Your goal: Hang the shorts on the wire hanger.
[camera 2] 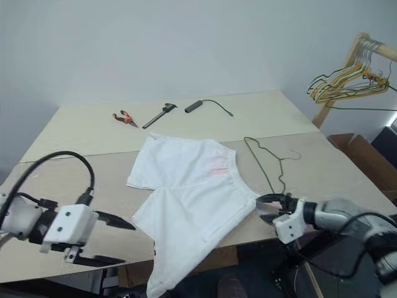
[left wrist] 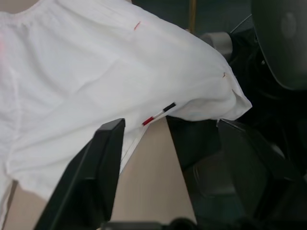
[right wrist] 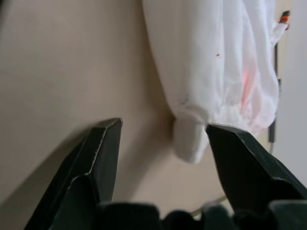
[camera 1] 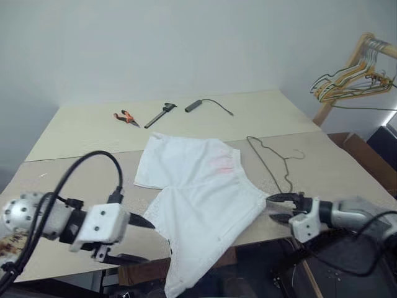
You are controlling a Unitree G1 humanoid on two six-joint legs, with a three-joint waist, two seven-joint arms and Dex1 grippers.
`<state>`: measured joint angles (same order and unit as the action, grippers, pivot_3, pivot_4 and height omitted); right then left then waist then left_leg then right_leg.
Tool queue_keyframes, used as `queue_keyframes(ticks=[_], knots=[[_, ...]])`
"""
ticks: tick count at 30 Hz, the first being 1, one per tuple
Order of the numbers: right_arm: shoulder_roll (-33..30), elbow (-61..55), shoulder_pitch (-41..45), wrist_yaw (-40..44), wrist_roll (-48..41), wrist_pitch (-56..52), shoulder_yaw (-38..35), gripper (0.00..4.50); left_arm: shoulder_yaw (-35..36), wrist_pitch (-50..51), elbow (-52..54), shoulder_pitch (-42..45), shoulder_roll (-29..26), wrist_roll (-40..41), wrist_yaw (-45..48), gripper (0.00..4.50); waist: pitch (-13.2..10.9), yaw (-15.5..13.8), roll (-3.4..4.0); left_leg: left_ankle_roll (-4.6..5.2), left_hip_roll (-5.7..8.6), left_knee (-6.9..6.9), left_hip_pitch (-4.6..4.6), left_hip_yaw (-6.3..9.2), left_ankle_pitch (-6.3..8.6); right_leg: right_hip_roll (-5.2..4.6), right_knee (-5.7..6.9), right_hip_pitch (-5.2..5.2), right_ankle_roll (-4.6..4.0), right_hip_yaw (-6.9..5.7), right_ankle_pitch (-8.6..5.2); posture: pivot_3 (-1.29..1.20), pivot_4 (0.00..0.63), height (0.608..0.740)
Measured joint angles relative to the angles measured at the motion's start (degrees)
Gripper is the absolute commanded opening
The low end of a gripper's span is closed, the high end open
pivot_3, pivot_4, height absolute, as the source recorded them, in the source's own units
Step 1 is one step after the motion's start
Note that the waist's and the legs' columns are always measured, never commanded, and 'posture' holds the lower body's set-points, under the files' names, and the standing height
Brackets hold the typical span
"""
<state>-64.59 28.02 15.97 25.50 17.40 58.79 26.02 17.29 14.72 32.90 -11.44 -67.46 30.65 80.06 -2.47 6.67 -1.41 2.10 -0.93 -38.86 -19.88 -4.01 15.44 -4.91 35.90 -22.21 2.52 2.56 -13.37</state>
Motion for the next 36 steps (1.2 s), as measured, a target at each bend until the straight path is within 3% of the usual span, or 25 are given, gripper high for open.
queue_keyframes(ticks=[4, 9, 15, 20, 23, 27, 33, 36], knots=[[-4.8, -9.7, -10.7, 8.3, -18.2, -13.4, -6.2, 4.31, 2.2, -4.8, -9.3, 6.2, 1.7, -0.8, 1.4, 3.54, 0.0, -0.6, -0.03, 0.0, -0.02, 0.0, 0.03, -0.04, 0.01, -0.08, 0.01, 0.03, 0.12, -0.02, -0.05, -0.07, 0.005, 0.74], [-1.6, -22.7, -15.3, 6.9, -34.2, -44.1, -16.9, 4.31, -0.7, -1.9, -12.6, 17.7, 7.9, 0.1, -6.3, 3.54, 0.1, -1.1, -0.12, -0.01, -0.03, -0.04, -0.02, -0.04, 0.02, -0.11, 0.04, 0.01, 0.64, -0.02, 0.27, -0.1, 0.0, 0.74], [8.5, -28.2, -0.1, 0.0, -42.9, -91.5, -17.5, 4.31, -5.5, 6.3, -11.3, 24.7, 13.5, 6.6, -10.4, 3.54, 0.1, -0.9, -0.11, -0.02, 0.03, -0.08, -0.39, -0.05, 0.02, -0.09, 0.0, -0.31, 0.27, -0.01, 0.52, -0.13, 0.0, 0.74], [16.2, -14.3, 13.7, -2.2, -36.9, -109.0, -13.2, 4.31, -8.3, 8.1, -11.1, 27.5, 15.9, 7.3, -12.1, 3.54, 0.1, -0.9, -0.11, 0.06, 0.11, -0.06, -0.65, -0.04, 0.08, -0.05, -0.16, -0.46, 0.28, -0.08, 0.5, -0.13, 0.0, 0.74], [19.9, -5.2, 19.5, -1.5, -34.2, -112.0, -12.9, 3.69, -9.6, 8.3, -11.2, 28.0, 16.5, 7.2, -12.6, 3.54, 0.1, -0.6, -0.1, 0.08, 0.14, -0.18, -1.2, -0.03, 0.08, -0.05, -0.14, -0.94, 0.35, -0.05, 0.59, -0.12, 0.0, 0.74], [21.1, 1.9, 22.9, 0.6, -31.3, -111.8, -13.2, 2.3, -9.9, 8.3, -11.0, 28.4, 17.0, 7.2, -13.2, 3.54, 0.1, -0.4, -0.12, 0.11, 0.14, -0.22, -1.27, 0.01, 0.1, -0.06, -0.21, -0.94, 0.38, -0.1, 0.6, -0.11, 0.0, 0.74], [21.5, 2.5, 22.9, 4.2, -28.8, -111.6, -13.5, 0.14, -9.5, 8.2, -9.3, 26.7, 17.0, 7.2, -13.3, 3.54, 0.2, -0.4, -0.13, 0.11, 0.14, -0.25, -1.25, 0.05, 0.1, -0.06, -0.17, -0.91, 0.41, -0.15, 0.61, -0.11, 0.0, 0.74], [21.4, 1.3, 22.1, 5.3, -27.5, -111.4, -13.9, 0.04, -9.5, 8.0, -9.0, 26.7, 16.9, 7.1, -13.3, 3.54, 0.2, -0.4, -0.16, 0.11, 0.14, -0.25, -1.24, 0.07, 0.1, -0.05, -0.16, -0.9, 0.41, -0.16, 0.61, -0.11, 0.0, 0.74]])
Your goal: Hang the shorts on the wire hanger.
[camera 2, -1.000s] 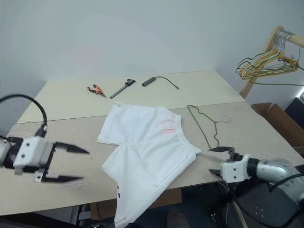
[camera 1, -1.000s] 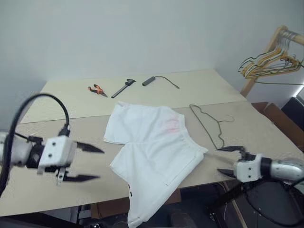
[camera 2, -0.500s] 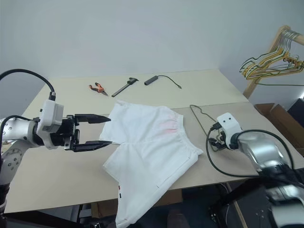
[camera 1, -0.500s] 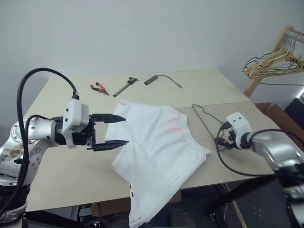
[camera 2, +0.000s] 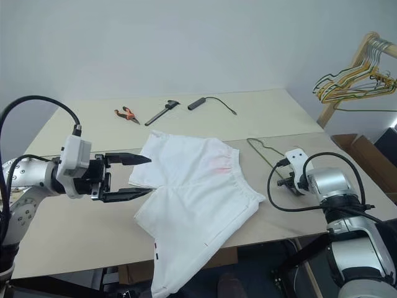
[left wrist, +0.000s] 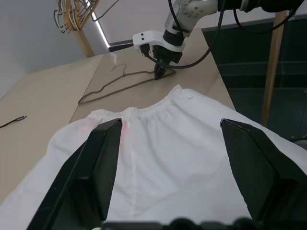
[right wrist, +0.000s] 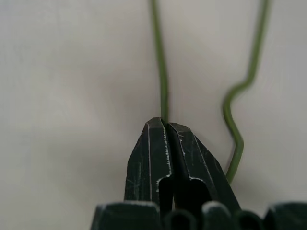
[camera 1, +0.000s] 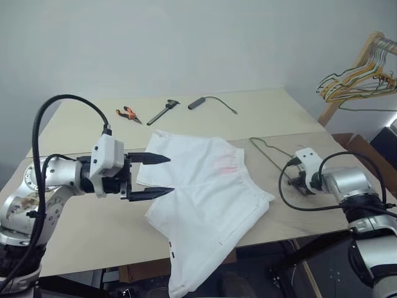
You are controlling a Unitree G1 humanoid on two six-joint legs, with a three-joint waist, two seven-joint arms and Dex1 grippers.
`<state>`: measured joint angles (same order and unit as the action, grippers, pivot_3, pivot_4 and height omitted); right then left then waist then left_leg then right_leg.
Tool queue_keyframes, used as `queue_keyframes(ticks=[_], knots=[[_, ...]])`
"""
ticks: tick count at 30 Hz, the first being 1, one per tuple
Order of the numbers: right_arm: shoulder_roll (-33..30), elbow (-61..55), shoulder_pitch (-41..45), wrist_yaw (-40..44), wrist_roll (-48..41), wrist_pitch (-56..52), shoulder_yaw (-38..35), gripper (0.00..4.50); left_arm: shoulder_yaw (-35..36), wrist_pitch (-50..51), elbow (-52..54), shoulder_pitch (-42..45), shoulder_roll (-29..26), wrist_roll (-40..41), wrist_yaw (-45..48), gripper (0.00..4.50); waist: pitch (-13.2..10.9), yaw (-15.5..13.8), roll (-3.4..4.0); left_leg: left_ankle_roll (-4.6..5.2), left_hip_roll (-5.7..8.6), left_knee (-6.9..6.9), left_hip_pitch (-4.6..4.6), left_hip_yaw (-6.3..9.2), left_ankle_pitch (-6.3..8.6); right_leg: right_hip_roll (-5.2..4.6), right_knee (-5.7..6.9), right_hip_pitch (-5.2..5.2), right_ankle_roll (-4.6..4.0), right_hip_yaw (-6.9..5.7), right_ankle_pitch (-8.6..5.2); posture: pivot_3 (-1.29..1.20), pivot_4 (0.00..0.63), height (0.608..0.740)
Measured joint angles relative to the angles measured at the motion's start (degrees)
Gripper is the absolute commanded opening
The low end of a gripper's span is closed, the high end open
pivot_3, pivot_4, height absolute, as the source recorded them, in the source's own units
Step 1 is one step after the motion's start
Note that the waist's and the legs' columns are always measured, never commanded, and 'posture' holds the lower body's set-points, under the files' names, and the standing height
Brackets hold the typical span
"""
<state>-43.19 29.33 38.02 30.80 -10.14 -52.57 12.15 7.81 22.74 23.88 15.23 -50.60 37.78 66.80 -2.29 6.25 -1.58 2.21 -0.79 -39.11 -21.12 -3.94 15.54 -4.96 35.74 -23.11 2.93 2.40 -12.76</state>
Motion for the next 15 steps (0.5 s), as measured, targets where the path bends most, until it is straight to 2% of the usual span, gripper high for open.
queue_keyframes(ticks=[4, 8, 12, 15], knots=[[0.0, -1.1, -1.3, 1.5, 1.1, 0.7, -1.4, 0.04, 0.0, -0.4, -0.2, 0.2, -0.1, -0.7, 0.1, 3.54, 0.0, 0.0, -0.01, 0.0, 0.0, 0.0, 0.0, 0.0, 0.0, 0.01, 0.0, 0.0, 0.0, -0.01, 0.0, -0.11, 0.0, 0.74], [-0.2, -6.0, -6.0, 1.1, 2.3, 6.1, -3.7, 0.04, -0.3, -0.3, -1.8, 2.1, 1.1, -1.8, -1.3, 3.54, 0.0, 0.1, 0.0, 0.0, 0.01, 0.0, -0.03, 0.0, 0.0, 0.0, 0.0, -0.04, 0.01, 0.01, 0.0, -0.12, 0.0, 0.74], [0.6, -17.0, -10.3, -3.3, 4.3, 18.7, -7.7, 0.04, -1.2, 3.2, -4.8, 9.7, 6.6, -2.0, -9.2, 3.54, 0.0, 0.4, 0.04, 0.0, 0.05, -0.05, -0.05, 0.02, 0.0, -0.02, 0.08, -0.08, 0.09, 0.08, 0.03, -0.15, 0.0, 0.74], [-2.3, -23.0, -12.9, -8.4, 12.6, 38.8, -7.9, 0.04, -2.1, 8.2, -8.1, 16.3, 12.1, -1.7, -16.9, 3.54, 0.0, 1.0, 0.05, -0.01, 0.07, -0.06, -0.06, 0.04, 0.0, -0.02, 0.04, -0.07, 0.12, 0.07, 0.02, -0.17, 0.0, 0.74]])
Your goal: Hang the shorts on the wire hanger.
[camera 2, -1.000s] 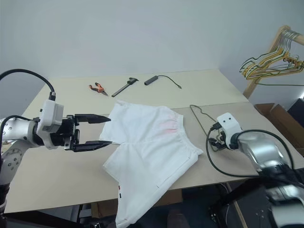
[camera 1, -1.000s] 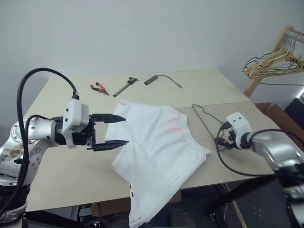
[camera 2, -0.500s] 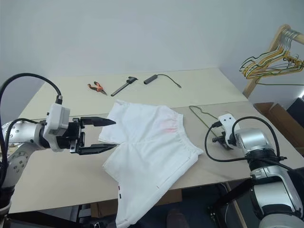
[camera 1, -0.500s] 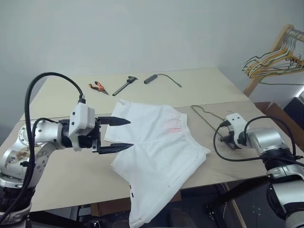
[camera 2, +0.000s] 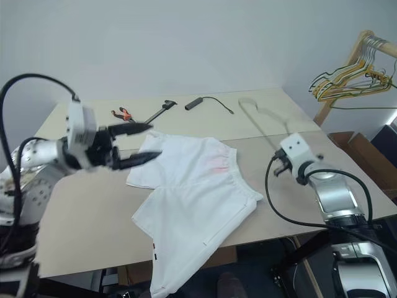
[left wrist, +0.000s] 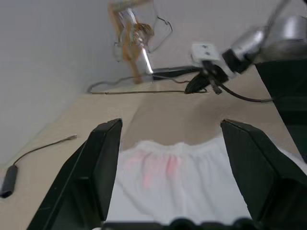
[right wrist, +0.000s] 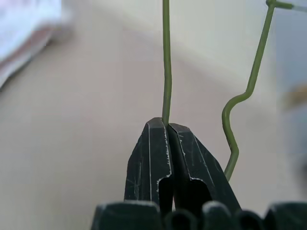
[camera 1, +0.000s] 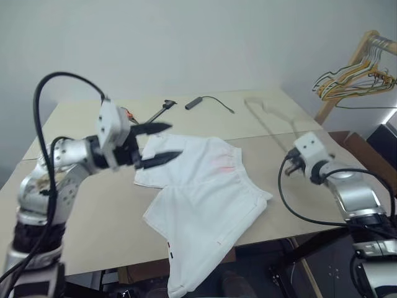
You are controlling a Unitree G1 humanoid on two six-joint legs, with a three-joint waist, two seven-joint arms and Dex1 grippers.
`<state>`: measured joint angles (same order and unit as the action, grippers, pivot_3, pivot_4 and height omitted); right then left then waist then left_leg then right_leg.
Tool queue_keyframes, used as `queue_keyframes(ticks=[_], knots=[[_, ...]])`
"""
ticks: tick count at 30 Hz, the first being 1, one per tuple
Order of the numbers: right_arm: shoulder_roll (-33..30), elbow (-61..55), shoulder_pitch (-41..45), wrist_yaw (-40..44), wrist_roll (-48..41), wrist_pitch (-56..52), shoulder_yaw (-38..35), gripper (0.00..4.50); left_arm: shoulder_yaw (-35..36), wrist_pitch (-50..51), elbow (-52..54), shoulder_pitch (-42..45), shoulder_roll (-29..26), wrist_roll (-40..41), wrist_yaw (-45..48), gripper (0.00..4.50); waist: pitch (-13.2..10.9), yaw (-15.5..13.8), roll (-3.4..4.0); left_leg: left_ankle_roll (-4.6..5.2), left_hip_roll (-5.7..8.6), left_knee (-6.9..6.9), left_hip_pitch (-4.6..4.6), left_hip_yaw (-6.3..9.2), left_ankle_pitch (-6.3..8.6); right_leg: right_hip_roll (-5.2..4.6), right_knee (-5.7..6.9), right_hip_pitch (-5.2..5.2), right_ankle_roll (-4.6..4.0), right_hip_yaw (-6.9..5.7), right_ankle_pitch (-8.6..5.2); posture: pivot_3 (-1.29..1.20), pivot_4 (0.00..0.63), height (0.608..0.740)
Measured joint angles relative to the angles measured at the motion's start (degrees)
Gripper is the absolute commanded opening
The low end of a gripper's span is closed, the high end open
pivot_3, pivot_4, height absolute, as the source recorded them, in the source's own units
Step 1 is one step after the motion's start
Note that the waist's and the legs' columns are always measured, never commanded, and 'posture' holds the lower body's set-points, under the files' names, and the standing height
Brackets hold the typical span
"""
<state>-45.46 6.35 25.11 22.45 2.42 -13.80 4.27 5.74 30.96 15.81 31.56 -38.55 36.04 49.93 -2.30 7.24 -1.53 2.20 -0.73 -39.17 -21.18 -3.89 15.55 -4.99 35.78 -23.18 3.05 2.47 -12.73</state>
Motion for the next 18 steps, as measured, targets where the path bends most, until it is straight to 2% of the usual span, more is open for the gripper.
queue_keyframes(ticks=[2, 3, 4, 9, 12, 18], knots=[[-4.3, -0.3, -0.6, -3.9, 8.9, 15.5, 2.5, 0.04, -0.1, 3.3, -3.5, 3.5, 1.8, 0.1, -3.0, 3.54, 0.0, 0.4, 0.0, 0.0, 0.01, 0.0, 0.0, -0.02, 0.0, -0.01, -0.02, -0.02, 0.0, 0.02, 0.0, -0.19, 0.0, 0.74], [-5.7, -0.1, -0.6, -5.2, 11.9, 19.7, 3.5, 0.04, -0.1, 4.3, -4.5, 4.4, 1.9, 0.2, -3.5, 3.54, 0.0, 0.8, 0.0, 0.0, 0.01, 0.01, -0.01, -0.02, 0.0, 0.0, -0.04, -0.03, 0.0, 0.02, 0.0, -0.19, 0.0, 0.74], [-8.5, 1.5, -0.3, -8.7, 18.6, 27.4, 5.9, 0.04, -0.1, 6.2, -6.5, 6.3, 1.9, 0.7, -3.2, 3.54, 0.0, 1.2, 0.0, -0.01, 0.02, 0.0, -0.01, -0.03, 0.0, -0.04, -0.01, -0.05, 0.0, 0.03, -0.01, -0.2, 0.0, 0.74], [-12.3, 9.8, 3.3, -21.0, 37.1, 44.5, 11.6, 0.04, -1.4, 9.6, -14.0, 12.8, -0.6, 1.7, 2.3, 3.54, 0.0, 3.4, -0.01, 0.0, 0.09, -0.01, 0.01, -0.06, 0.0, -0.08, -0.01, -0.04, 0.0, 0.1, -0.01, -0.2, 0.0, 0.74], [-12.5, 11.6, 5.8, -25.1, 41.7, 49.1, 12.4, 0.04, -4.8, 9.4, -17.0, 14.5, -1.8, -0.1, 7.5, 3.54, 0.0, 4.9, -0.01, 0.0, 0.07, 0.0, 0.05, -0.04, -0.01, -0.08, 0.0, 0.0, 0.0, 0.14, -0.01, -0.21, 0.0, 0.74], [-12.0, 11.7, 8.4, -24.9, 42.4, 52.9, 12.3, 0.04, -13.8, 5.9, -21.1, 14.7, -2.4, -5.0, 19.7, 3.54, 0.0, 6.6, -0.01, 0.01, 0.03, 0.0, 0.06, 0.01, -0.01, -0.08, 0.0, 0.04, 0.0, 0.14, 0.0, -0.21, 0.0, 0.74]])
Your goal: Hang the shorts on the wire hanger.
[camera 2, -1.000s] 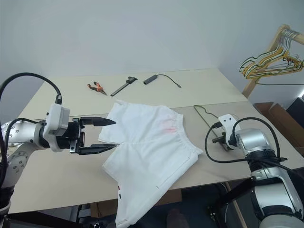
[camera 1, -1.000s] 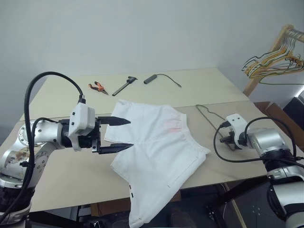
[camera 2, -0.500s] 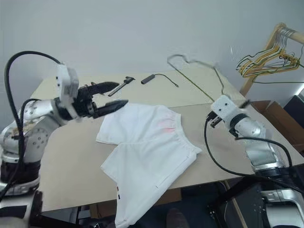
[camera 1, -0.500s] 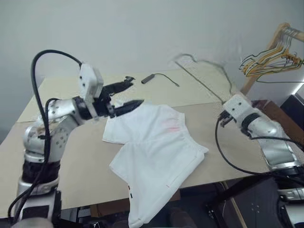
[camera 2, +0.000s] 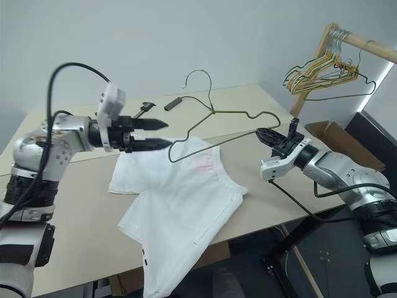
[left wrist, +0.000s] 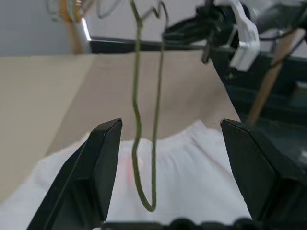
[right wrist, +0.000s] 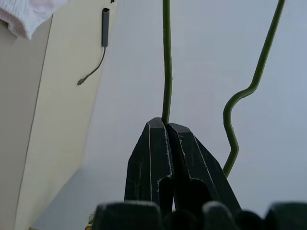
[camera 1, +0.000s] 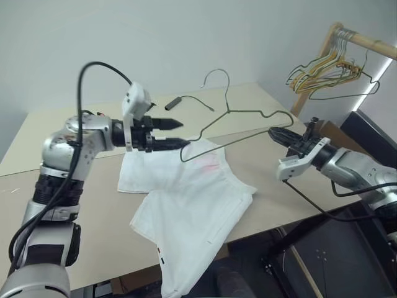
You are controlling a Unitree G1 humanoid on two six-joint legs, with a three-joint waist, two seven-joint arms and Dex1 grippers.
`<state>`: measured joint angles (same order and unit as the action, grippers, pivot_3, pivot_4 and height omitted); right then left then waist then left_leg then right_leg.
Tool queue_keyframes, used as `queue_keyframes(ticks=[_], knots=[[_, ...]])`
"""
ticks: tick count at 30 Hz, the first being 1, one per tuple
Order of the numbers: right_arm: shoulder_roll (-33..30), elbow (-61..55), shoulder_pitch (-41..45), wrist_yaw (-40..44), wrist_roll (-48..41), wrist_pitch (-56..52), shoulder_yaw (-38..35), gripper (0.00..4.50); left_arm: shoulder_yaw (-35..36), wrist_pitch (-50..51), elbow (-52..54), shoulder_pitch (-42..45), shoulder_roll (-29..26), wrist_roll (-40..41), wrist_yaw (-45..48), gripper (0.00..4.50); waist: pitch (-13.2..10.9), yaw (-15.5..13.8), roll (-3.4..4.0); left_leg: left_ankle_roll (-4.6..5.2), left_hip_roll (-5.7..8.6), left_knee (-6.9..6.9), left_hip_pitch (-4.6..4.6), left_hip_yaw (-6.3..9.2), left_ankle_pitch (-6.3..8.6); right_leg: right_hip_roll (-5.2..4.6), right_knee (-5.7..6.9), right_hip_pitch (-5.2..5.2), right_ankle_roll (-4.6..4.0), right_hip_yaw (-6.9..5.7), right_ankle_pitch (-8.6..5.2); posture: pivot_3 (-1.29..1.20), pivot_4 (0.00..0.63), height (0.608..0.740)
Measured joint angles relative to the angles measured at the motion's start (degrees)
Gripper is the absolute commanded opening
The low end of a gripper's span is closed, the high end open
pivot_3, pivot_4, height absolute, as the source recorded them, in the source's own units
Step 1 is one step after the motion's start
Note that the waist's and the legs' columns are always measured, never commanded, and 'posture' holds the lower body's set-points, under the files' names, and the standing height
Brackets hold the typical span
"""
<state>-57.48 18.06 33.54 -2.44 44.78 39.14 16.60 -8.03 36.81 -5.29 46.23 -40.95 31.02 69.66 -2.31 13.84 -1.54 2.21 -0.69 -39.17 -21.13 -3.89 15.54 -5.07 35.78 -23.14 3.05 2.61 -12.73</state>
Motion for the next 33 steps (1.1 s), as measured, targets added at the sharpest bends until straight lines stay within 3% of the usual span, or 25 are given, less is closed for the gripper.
queue_keyframes(ticks=[8, 12, 20, 26, 29, 33], knots=[[0.9, -2.9, 1.9, 2.5, -1.1, 0.7, -1.3, 0.04, -4.5, -1.6, -5.7, 2.1, 3.7, -6.7, 1.2, 3.54, 0.0, 0.1, 0.0, 0.01, -0.01, 0.0, 0.0, 0.02, 0.0, -0.01, 0.03, -0.02, 0.02, 0.01, 0.01, -0.22, 0.0, 0.74], [1.3, -3.3, 1.8, 3.4, -1.4, 0.6, -2.2, 0.0, -4.6, -1.6, -6.0, 2.0, 3.7, -8.5, 2.2, 2.69, 0.0, 0.1, 0.0, 0.01, 0.01, 0.0, 0.0, 0.02, 0.0, -0.05, 0.04, -0.01, 0.03, 0.02, 0.01, -0.22, 0.0, 0.74], [1.6, -4.0, 1.9, 3.8, -2.4, 0.7, -3.8, 0.0, -4.4, -1.2, -5.5, 0.4, 3.4, -8.6, 4.0, 0.02, 0.0, 0.0, 0.0, 0.01, 0.0, 0.0, 0.0, 0.03, 0.0, -0.07, 0.07, -0.01, 0.03, 0.01, 0.01, -0.21, 0.0, 0.74], [1.7, -4.2, 1.9, 4.4, -2.5, 1.5, -3.8, 0.0, -4.0, -1.1, -5.5, 0.3, 2.9, -9.2, 3.2, 0.02, 0.0, -0.2, 0.0, 0.01, 0.01, 0.0, 0.0, 0.03, 0.0, -0.08, 0.08, -0.01, 0.03, 0.01, 0.01, -0.21, 0.0, 0.74], [1.5, -4.2, 1.9, 7.4, -5.1, 2.7, -3.9, 0.75, -4.0, -1.5, -5.5, 0.3, 2.9, -10.3, 2.5, 0.0, 0.0, -0.2, 0.0, 0.02, 0.01, 0.0, 0.0, 0.03, 0.0, -0.08, 0.07, -0.01, 0.03, 0.01, 0.02, -0.21, 0.0, 0.74], [-1.0, -6.0, -0.2, 17.1, -16.0, 5.8, -3.6, 2.1, -4.0, -1.7, -5.2, 0.3, 3.4, -10.8, 2.1, 0.0, 0.0, -0.2, 0.0, 0.02, 0.01, 0.0, -0.01, 0.06, 0.0, -0.08, 0.05, 0.01, 0.04, -0.02, 0.02, -0.2, 0.0, 0.74]])
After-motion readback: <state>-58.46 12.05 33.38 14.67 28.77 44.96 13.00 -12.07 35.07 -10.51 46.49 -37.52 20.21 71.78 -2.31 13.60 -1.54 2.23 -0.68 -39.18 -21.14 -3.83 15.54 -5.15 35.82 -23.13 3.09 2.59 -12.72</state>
